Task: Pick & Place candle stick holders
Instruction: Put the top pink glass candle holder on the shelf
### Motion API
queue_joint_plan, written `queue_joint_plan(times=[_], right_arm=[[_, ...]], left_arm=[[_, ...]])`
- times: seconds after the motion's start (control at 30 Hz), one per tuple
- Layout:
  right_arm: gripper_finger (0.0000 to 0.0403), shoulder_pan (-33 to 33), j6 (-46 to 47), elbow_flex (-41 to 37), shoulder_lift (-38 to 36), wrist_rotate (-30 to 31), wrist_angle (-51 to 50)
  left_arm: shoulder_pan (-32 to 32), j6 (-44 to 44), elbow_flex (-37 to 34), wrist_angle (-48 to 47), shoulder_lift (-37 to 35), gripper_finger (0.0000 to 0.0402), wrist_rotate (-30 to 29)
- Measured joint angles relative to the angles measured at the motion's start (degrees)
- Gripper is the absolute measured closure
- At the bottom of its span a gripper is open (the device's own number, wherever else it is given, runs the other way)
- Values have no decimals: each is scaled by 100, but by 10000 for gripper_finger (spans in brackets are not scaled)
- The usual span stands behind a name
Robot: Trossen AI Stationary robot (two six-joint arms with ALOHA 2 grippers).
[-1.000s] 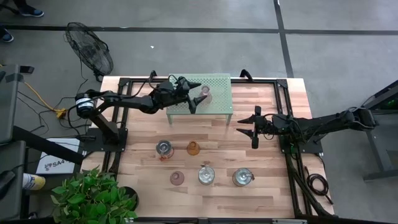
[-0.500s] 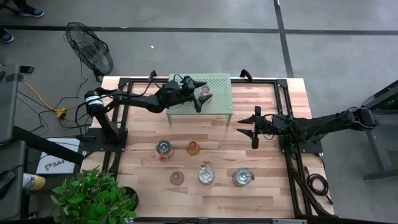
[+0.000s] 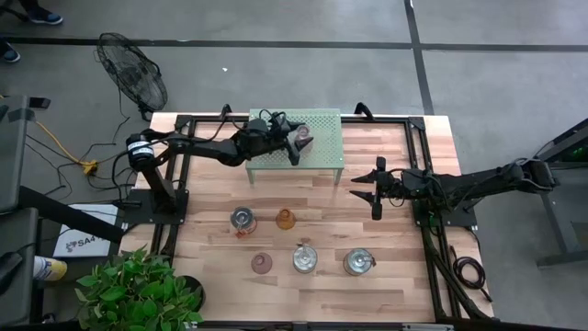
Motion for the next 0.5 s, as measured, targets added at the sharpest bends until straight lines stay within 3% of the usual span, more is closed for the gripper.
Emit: queue_joint_plan(times=[0.33,0.5], right_arm=[[235,0,17,0,0,0,-9],[235,0,18,0,0,2,-9]], left_arm=[[0,6,0,106,-11,261,-11],[0,0,2,140,-13,278,-44]])
